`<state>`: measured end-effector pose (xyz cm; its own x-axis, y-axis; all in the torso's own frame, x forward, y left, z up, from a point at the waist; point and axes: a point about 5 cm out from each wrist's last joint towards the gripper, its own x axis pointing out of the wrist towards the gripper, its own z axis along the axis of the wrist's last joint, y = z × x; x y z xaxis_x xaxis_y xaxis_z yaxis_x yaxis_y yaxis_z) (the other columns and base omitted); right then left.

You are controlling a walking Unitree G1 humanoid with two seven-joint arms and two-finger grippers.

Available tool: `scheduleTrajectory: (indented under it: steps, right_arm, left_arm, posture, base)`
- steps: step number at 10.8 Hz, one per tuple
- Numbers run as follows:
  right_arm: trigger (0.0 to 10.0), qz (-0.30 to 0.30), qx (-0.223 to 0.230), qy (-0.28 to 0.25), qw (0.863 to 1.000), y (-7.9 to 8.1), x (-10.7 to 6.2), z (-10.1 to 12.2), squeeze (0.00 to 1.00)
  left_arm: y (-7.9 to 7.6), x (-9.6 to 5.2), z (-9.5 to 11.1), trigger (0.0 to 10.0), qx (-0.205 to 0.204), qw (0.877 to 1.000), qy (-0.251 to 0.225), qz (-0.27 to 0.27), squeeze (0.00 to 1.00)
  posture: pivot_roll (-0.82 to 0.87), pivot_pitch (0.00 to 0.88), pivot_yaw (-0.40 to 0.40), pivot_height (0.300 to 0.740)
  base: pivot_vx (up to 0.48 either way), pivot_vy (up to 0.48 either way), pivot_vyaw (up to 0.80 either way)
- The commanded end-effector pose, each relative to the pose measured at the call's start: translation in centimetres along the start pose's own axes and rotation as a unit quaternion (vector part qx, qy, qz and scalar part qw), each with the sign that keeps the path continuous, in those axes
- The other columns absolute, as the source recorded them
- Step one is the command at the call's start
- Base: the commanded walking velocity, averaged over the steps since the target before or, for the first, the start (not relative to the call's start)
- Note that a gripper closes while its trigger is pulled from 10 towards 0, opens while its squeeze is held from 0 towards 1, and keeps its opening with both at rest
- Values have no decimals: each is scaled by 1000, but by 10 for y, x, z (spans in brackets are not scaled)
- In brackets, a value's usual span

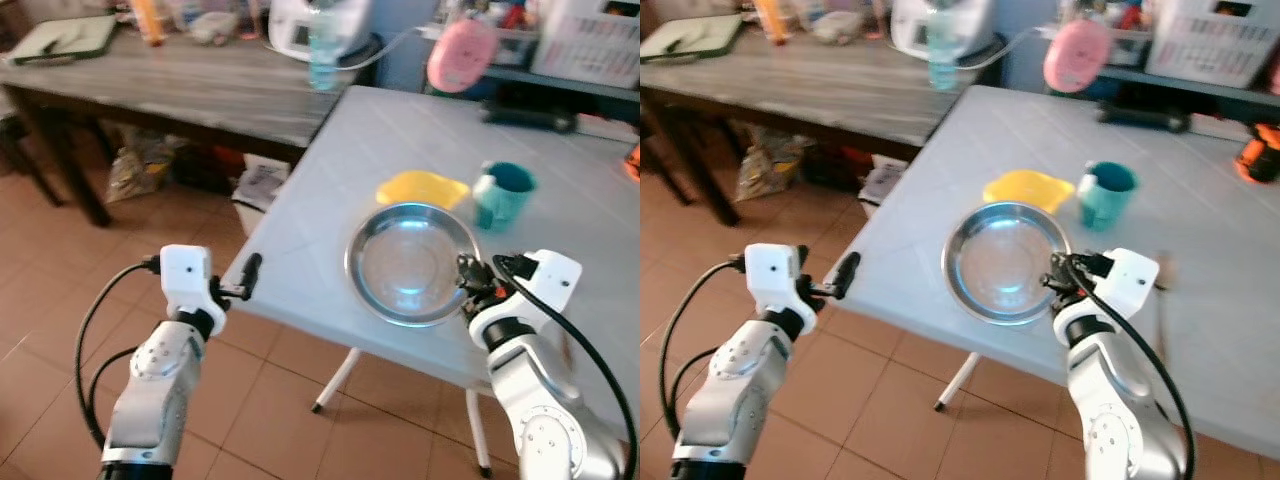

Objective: Setting the table

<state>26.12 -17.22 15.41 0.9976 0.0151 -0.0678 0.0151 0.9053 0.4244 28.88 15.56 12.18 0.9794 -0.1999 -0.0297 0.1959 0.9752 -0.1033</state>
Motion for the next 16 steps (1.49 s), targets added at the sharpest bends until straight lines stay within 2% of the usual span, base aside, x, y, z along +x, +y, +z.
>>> scheduleTrajectory:
  steps: [1, 5, 11, 13, 16]
  right_arm:
    - [10000, 13, -1, -10, 1000, 8, 1, 3, 0]
    - [10000, 10, -4, -6, 1000, 9, -2, 0, 0]
    - [10000, 22, -28, -19, 999, 13, -1, 4, 0]
    - [10000, 30, -34, -20, 999, 17, 4, 5, 0]
    - [10000, 41, -48, -19, 998, 17, 11, 11, 0]
  left_arm:
    - [5, -2, 2, 10000, 9, 1000, 2, 4, 0]
    - [-2, -2, -1, 10000, 22, 1000, 6, -12, 0]
    - [-8, -2, -2, 10000, 25, 1000, -4, -14, 0]
    - [-8, 1, -3, 10000, 19, 1000, -7, -7, 0]
    - [-17, 6, -9, 10000, 6, 1000, -10, -2, 0]
  posture:
    - [-46, 57, 12, 740]
    - [-49, 63, 19, 740]
    - [-44, 65, 10, 740]
    - [-58, 45, -6, 740]
    - [-77, 27, -48, 740]
  base:
    - [0, 480, -775]
    - [0, 480, -680]
    - [0, 480, 0]
    - [0, 480, 0]
    - [0, 480, 0]
